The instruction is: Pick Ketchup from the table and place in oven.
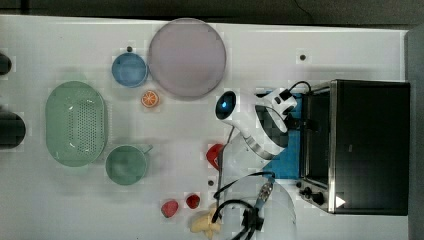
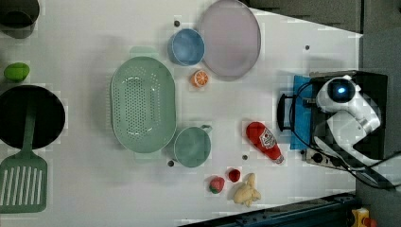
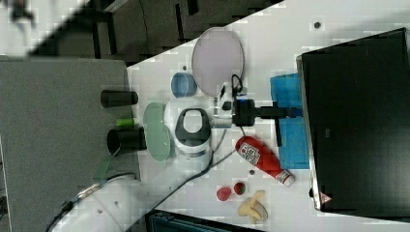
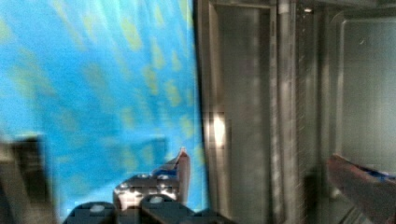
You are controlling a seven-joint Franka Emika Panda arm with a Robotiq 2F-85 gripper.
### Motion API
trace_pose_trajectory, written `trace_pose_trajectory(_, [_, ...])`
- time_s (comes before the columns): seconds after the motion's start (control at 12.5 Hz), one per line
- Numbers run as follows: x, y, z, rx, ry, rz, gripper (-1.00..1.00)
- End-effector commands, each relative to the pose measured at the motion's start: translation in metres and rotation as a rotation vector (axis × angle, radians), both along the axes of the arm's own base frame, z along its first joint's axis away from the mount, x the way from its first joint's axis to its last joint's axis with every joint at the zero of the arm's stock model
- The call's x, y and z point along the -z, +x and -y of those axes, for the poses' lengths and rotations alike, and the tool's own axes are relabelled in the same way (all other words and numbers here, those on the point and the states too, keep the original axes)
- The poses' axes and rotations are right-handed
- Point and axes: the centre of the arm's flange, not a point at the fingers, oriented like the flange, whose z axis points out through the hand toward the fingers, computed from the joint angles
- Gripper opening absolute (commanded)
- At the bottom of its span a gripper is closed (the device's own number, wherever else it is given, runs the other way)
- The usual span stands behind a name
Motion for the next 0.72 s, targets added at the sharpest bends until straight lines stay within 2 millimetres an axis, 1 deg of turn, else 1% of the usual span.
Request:
trace_pose_trajectory(0.08, [-0.093,0.024,-0.035,0.111,0.136,0.210,1.00])
trace_pose_trajectory(0.24, [-0.147,0.027,-0.050,0.210,0.298,0.273,1.00])
trace_pose_trajectory(0.56, [-0.254,0.021,-0.069,0.513,0.617,0.406,1.00])
trace_pose_trajectory(0.72, [-0.304,0.013,-0.073,0.584,0.691,0.400,1.00])
